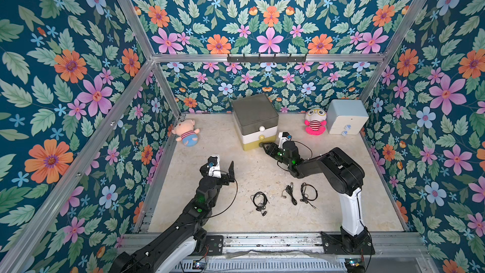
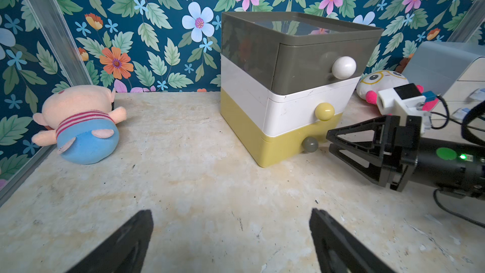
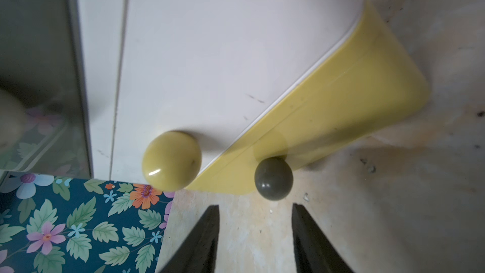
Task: Place the wired earphones into the drawer by color
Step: Open the drawer in the storage box.
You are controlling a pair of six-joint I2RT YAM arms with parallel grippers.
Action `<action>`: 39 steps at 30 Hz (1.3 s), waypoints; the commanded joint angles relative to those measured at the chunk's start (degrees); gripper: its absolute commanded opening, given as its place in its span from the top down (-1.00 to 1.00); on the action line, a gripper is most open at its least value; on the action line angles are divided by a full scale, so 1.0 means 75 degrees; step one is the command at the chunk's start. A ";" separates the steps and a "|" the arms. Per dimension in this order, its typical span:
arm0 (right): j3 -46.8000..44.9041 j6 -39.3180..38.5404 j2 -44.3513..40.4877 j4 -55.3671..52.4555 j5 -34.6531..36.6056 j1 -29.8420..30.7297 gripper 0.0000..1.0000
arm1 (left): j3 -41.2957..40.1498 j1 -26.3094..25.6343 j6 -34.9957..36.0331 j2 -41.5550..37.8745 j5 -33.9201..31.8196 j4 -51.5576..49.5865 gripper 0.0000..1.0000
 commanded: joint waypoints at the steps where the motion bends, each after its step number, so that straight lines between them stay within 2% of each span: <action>1: 0.0139 0.0212 0.0163 0.0291 0.0004 -0.0013 0.03 | -0.0029 0.0009 0.0070 -0.0088 -0.0012 0.0234 -0.99; 11: 0.0555 0.0350 0.0618 0.0232 0.0091 -0.0020 0.11 | -0.0079 0.0003 0.0047 -0.0214 -0.0006 0.0246 -0.98; 21: 0.0675 0.0765 0.0974 0.0795 0.0220 -0.0003 0.18 | -0.0059 0.0009 0.0046 -0.0202 -0.0013 0.0234 -0.99; 39: 0.0915 0.1194 0.1291 0.1067 0.0222 0.0029 0.20 | -0.0068 0.0006 0.0023 -0.0231 -0.0001 0.0222 -0.98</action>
